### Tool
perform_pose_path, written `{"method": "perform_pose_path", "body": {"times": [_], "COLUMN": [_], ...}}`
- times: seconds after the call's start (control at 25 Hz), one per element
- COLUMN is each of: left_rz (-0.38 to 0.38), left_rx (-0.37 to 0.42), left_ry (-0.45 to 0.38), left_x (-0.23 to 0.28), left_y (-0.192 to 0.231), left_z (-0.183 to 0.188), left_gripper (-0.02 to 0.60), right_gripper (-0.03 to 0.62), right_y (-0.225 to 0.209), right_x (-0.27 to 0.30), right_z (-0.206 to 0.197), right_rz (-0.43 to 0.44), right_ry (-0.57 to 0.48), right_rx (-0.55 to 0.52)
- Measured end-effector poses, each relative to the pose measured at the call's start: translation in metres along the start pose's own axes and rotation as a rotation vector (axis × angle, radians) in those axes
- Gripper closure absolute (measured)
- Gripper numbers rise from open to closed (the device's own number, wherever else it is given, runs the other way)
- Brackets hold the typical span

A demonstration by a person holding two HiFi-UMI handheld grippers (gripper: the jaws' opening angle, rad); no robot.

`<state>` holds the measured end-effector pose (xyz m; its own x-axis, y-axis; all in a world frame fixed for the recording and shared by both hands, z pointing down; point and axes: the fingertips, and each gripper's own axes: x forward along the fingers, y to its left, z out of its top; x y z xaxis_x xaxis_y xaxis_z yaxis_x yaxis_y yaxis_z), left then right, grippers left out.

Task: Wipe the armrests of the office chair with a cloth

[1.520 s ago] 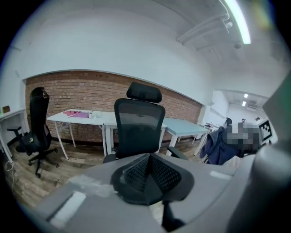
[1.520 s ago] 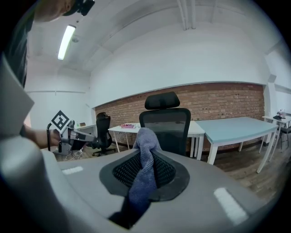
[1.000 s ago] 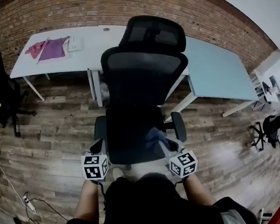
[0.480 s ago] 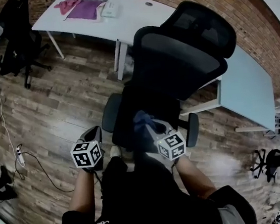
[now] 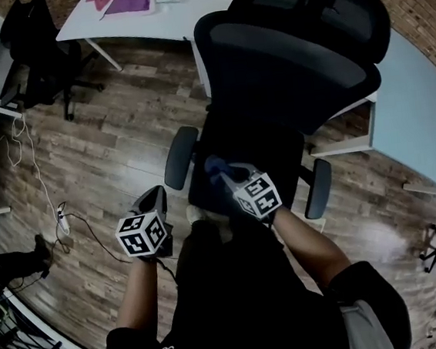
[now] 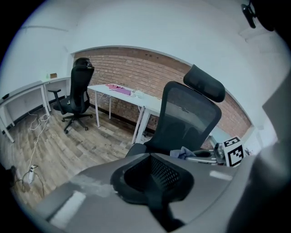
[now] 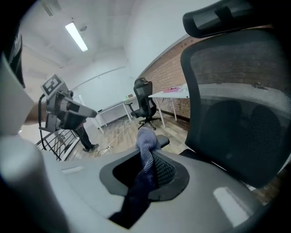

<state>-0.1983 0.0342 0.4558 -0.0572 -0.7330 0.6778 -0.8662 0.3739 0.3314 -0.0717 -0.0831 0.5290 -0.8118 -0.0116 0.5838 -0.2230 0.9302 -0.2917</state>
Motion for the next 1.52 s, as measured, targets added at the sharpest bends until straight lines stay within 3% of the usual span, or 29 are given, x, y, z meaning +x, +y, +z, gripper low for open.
{"method": "perform_pose_path", "body": {"times": [0.24,0.4,0.6,0.88,1.2,1.52], "left_rz": [0.083,0.12,0.147,0.171,0.134,0.085], "left_rx": [0.021,-0.008,-0.015,-0.078,-0.073,-0.063], "left_ry": [0.008,-0.001,0.005,0.004,0.036,0.026], "left_x": [-0.018,-0.031,-0.045,-0.062,-0.067,-0.065], "left_y": [-0.002,0.007,0.018,0.039,0.059,0.078], "left_z": [-0.012,-0.017,-0.027,-0.041,-0.053,-0.042], "left_gripper": [0.575,0.575,0.575,0.576,0.575,0.575], "right_gripper": [0.54,0.54,0.54,0.54,0.54,0.54], "right_y": [-0.03,-0.042,-0.064,-0.093,-0.048,0.025], "right_x": [0.045,0.087,0.134,0.179,0.2,0.193], "right_z": [-0.011,0.0,0.024,0.035,0.003,-0.05], "right_rz": [0.03,0.043,-0.005,-0.081,-0.044,0.035], "right_ry": [0.072,0.105,0.161,0.251,0.321,0.357], "right_rx": [-0.048,-0.121,-0.158,-0.115,-0.086,-0.052]}}
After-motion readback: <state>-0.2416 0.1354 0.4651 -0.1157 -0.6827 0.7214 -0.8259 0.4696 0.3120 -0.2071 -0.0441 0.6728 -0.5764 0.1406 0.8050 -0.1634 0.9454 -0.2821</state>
